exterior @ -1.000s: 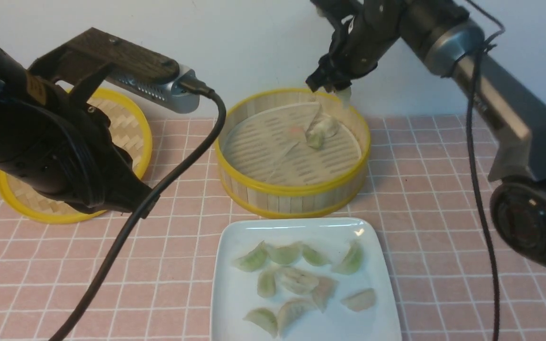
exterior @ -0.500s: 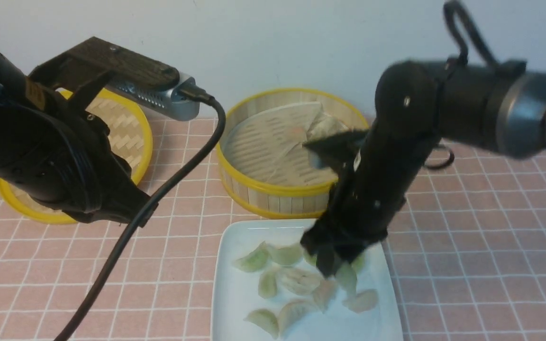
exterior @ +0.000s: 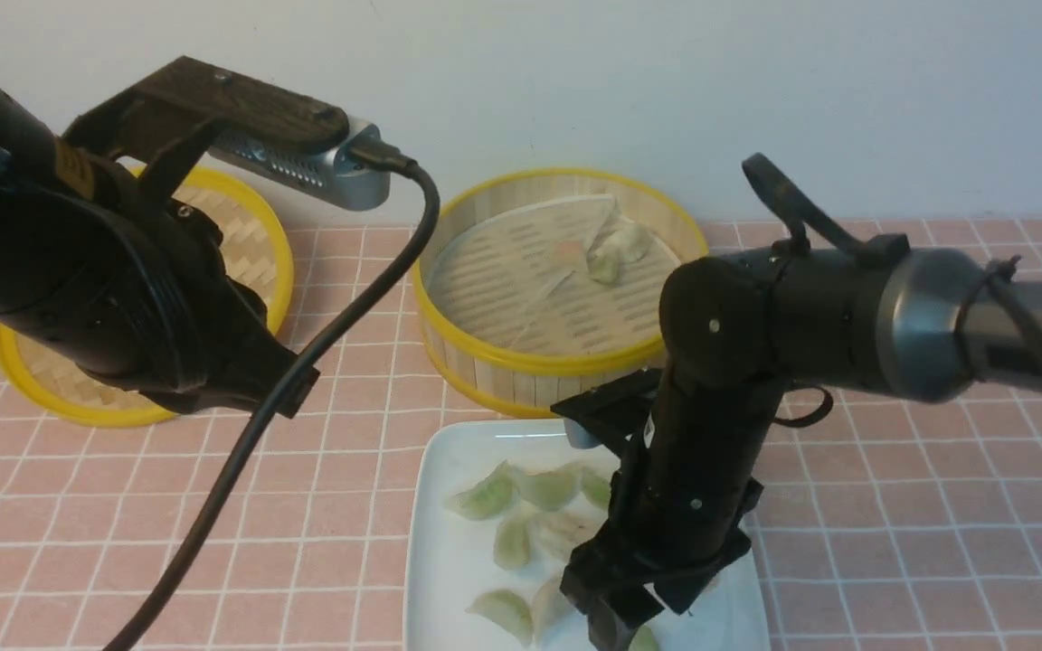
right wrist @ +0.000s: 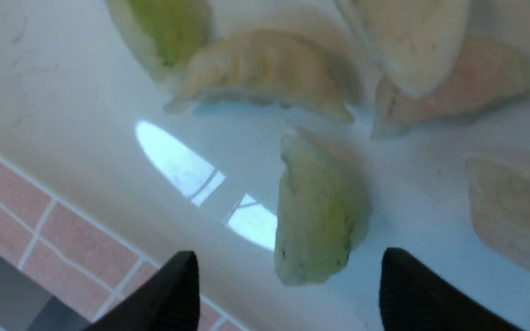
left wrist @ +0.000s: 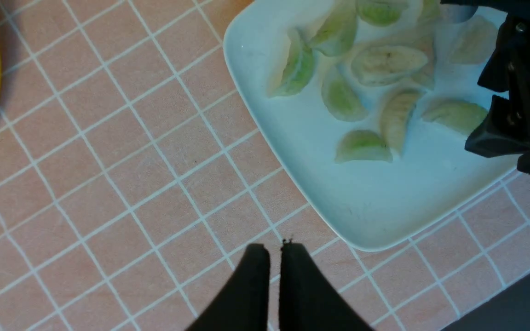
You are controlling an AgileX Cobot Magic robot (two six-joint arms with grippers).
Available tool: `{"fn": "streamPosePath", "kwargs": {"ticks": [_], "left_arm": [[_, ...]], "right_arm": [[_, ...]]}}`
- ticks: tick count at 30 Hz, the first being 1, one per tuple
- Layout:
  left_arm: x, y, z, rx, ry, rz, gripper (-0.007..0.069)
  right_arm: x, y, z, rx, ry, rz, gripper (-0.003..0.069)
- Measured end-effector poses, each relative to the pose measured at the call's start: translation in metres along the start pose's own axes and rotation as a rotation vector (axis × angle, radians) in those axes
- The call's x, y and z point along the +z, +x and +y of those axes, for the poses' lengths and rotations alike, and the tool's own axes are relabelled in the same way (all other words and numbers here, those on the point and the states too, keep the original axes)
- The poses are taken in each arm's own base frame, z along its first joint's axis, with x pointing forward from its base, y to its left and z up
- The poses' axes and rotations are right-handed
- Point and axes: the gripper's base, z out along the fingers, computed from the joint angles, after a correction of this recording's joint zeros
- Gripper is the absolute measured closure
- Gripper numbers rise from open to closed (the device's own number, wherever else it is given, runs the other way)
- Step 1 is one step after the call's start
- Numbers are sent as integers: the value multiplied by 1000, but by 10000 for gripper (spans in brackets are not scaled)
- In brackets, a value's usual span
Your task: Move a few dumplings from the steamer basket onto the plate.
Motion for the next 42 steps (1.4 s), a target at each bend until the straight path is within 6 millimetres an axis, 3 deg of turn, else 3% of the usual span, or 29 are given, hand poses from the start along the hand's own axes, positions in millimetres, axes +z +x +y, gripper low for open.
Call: {"fn": "streamPosePath", "kwargs": {"ticks": [1, 2, 3, 6, 8, 10, 11, 14, 18, 20, 21, 22, 26, 28, 31, 35, 42], "left_arm": [[0, 0, -1, -3, 7, 1, 607], [0, 0, -1, -3, 7, 1, 607], [0, 1, -1, -5, 13, 5, 607], [-6, 4, -3, -5, 21, -3, 607], [-14, 7, -5, -4, 26, -23, 607], [-26, 12, -7, -1, 29, -61, 607], [-30, 13, -8, 0, 29, -72, 607], [-45, 20, -11, 3, 39, -127, 607], [-58, 26, -17, -9, 82, -212, 607], [-62, 29, -19, -14, 94, -250, 607], [-62, 30, -20, -14, 95, -251, 607], [-63, 32, -20, -18, 100, -276, 607], [-63, 41, -21, -23, 102, -306, 607], [-62, 46, -21, -25, 100, -306, 607], [-64, 55, -23, -33, 107, -362, 607], [-72, 76, -24, -51, 100, -463, 608], [-74, 150, -25, -74, 70, -778, 631]], "right_arm": [[-17, -4, 1, -26, 34, -44, 149], [-17, -4, 1, -24, 34, -44, 150], [-49, -2, 4, -40, 89, -139, 176], [-98, 16, 10, -36, 139, -273, 272], [-140, 41, 17, -21, 155, -395, 382], [-192, 85, 27, -1, 150, -570, 512], [-203, 98, 29, 3, 146, -612, 557], [-238, 166, 36, 3, 113, -832, 647], [-229, 245, 32, -26, 78, -1116, 671], [-214, 273, 27, -45, 62, -1260, 672], [-212, 276, 26, -47, 62, -1275, 672], [-196, 293, 21, -62, 53, -1384, 672], [-142, 330, 6, -103, 17, -1672, 672], [-122, 336, 1, -112, 7, -1740, 672], [-107, 333, -3, -110, 11, -1734, 672], [-107, 332, -3, -116, 13, -1752, 672], [-108, 332, -3, -118, 10, -1765, 673]]}}
